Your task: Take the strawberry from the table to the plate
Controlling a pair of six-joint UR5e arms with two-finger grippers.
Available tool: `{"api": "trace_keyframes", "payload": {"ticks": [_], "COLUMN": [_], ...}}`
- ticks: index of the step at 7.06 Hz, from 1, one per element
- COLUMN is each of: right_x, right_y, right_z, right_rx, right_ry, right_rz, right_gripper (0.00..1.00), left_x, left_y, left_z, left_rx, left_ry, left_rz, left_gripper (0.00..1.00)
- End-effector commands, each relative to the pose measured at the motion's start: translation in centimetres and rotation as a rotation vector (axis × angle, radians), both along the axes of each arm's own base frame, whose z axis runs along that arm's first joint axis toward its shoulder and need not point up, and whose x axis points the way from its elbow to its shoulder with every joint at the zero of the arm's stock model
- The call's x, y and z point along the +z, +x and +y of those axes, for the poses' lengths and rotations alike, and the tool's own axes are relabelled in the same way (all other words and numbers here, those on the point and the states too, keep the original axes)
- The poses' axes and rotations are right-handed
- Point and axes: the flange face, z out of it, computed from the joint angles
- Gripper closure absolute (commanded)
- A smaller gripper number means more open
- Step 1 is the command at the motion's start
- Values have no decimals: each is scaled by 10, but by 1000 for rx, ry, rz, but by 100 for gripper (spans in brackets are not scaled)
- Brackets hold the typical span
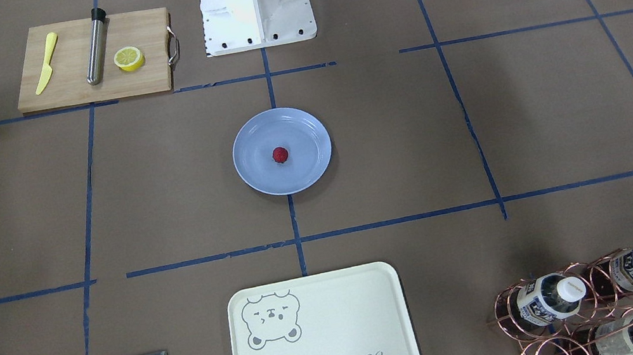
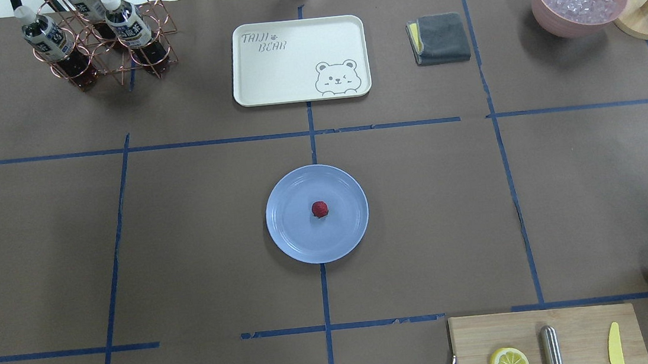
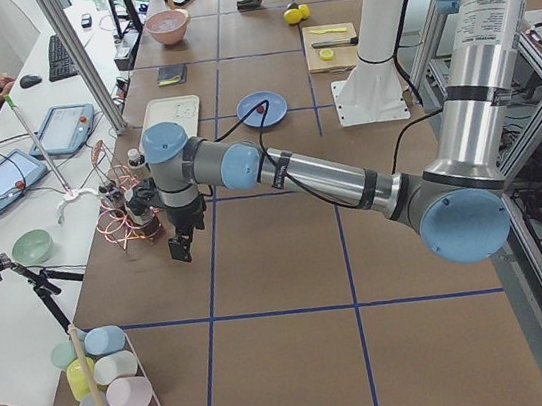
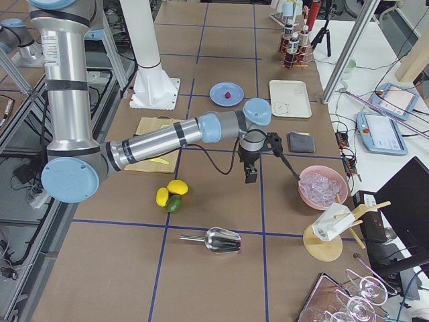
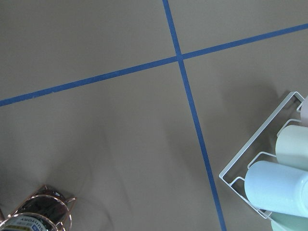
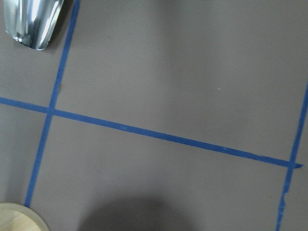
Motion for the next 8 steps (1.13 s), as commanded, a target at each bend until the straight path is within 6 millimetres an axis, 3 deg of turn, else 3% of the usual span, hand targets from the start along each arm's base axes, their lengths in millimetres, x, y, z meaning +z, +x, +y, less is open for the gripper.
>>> {"api": "trace_keyframes", "payload": {"ticks": [1, 2, 3, 4, 7, 8], "right_x": [63, 78, 79, 77, 72, 71], "right_y": [54, 67, 74, 80, 86, 86], "right_z": [8, 9, 10, 10, 9, 12], "right_rx": [41, 35, 45, 59, 76, 76], "right_ry": [-49, -43, -40, -35, -3, 0], "right_rz": [-61, -60, -58, -59, -60, -60], "right_gripper": [0, 0, 0, 0, 0, 0], "left_x": [30, 57, 83, 110, 139, 137], "left_y": [-22, -43, -53, -62, -61, -61], "left_z": [19, 25, 28, 44, 76, 81], "left_rx": [0, 23, 34, 38, 33, 32], "left_ry": [-24, -34, -62, -99, -158, -150], "left_rz": [-9, 1, 9, 50, 90, 88], "left_gripper": [0, 0, 0, 0, 0, 0]}}
